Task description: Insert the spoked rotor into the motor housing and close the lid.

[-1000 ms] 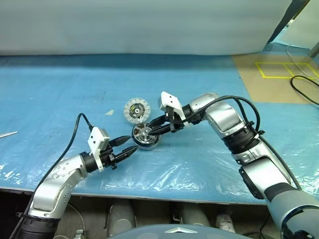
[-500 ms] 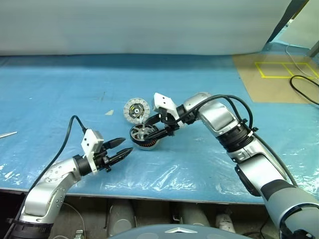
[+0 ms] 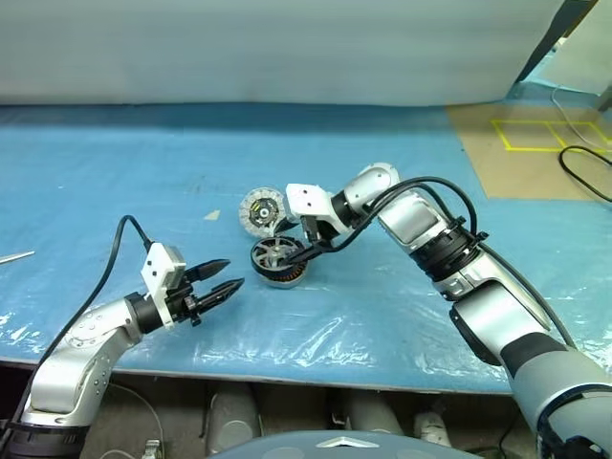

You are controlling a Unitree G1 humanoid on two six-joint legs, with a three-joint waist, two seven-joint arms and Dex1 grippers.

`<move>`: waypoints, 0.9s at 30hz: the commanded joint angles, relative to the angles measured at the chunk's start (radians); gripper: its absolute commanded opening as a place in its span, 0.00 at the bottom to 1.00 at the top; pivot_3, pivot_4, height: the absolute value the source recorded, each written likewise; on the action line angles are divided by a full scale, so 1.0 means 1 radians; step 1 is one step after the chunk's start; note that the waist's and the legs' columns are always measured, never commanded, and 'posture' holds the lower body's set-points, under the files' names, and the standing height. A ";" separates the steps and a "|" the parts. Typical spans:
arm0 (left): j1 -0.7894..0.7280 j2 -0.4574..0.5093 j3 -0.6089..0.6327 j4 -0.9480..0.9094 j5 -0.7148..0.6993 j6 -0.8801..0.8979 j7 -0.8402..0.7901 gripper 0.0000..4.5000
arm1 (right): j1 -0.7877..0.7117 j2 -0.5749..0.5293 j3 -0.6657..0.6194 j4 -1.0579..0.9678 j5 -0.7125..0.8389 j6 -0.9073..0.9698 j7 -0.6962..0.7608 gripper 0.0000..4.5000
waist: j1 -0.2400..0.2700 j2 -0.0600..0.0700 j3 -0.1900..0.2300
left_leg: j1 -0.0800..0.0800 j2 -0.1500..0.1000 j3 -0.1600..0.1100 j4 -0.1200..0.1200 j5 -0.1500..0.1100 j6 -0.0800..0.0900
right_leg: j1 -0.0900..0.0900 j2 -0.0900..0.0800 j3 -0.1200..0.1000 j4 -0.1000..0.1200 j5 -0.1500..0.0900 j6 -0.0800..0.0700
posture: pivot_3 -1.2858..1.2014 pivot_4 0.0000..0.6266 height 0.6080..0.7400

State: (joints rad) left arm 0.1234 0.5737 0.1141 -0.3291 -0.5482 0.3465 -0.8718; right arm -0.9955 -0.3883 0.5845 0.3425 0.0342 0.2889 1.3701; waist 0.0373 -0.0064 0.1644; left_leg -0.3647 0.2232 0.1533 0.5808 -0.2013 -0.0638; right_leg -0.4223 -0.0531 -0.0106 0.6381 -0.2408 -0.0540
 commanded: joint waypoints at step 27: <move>0.075 -0.035 -0.019 -0.084 0.012 -0.022 0.042 0.58 | -0.276 0.246 -0.009 0.583 -0.192 -0.459 0.184 0.74 | 0.002 0.000 0.000 | -0.002 0.001 0.000 0.001 -0.002 0.004 | -0.002 0.000 -0.001 0.001 0.000 -0.001 | 0.52 0.24 1.00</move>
State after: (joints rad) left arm 0.1973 0.5415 0.0955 -0.3738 -0.5385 0.3451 -0.8327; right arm -1.2398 -0.1480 0.5942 0.9235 -0.1575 -0.1483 1.5321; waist 0.0391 -0.0061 0.1646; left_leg -0.3671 0.2243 0.1532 0.5818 -0.2033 -0.0596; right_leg -0.4240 -0.0533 -0.0120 0.6395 -0.2411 -0.0547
